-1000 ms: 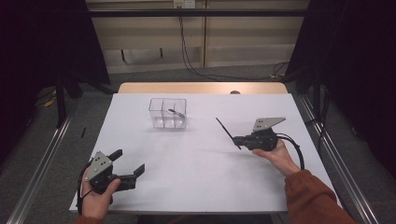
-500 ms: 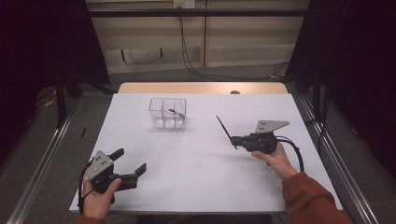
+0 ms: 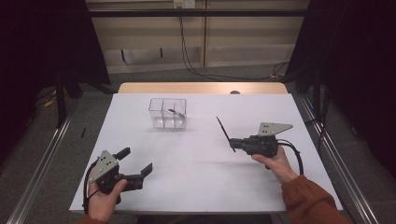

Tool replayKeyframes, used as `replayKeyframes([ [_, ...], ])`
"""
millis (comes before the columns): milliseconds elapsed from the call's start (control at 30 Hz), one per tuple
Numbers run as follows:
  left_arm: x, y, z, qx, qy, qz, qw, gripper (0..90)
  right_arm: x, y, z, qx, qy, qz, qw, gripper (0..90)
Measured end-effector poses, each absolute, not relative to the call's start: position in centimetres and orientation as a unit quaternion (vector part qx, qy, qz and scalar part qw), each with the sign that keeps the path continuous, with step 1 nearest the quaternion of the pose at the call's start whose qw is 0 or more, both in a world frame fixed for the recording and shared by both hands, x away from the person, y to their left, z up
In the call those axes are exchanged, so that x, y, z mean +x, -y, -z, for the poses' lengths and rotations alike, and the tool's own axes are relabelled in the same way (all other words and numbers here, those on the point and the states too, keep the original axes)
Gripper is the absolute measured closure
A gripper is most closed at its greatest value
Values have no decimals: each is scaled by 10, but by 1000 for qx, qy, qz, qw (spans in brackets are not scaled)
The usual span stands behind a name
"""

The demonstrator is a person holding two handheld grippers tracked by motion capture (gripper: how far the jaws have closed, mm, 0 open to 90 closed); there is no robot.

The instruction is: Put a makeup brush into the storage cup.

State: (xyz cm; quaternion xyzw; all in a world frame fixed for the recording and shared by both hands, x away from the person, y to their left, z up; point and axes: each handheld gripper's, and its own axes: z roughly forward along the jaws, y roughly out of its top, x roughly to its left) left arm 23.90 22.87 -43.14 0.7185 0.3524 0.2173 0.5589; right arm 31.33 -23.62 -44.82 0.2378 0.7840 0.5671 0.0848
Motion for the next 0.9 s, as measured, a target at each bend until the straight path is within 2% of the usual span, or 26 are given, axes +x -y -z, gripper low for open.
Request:
replayKeyframes([
  [400, 242, -220, 428, 724, -344, -219, 556, 21, 306, 221, 445, 218, -786, -574, 73, 864],
  [733, 249, -198, 426, 724, -330, -190, 575, 18, 303, 212, 444, 208, -784, -581, 63, 864],
  [900, 250, -184, 426, 736, -313, -192, 569, 18, 300, 206, 443, 198, -788, -579, 61, 864],
])
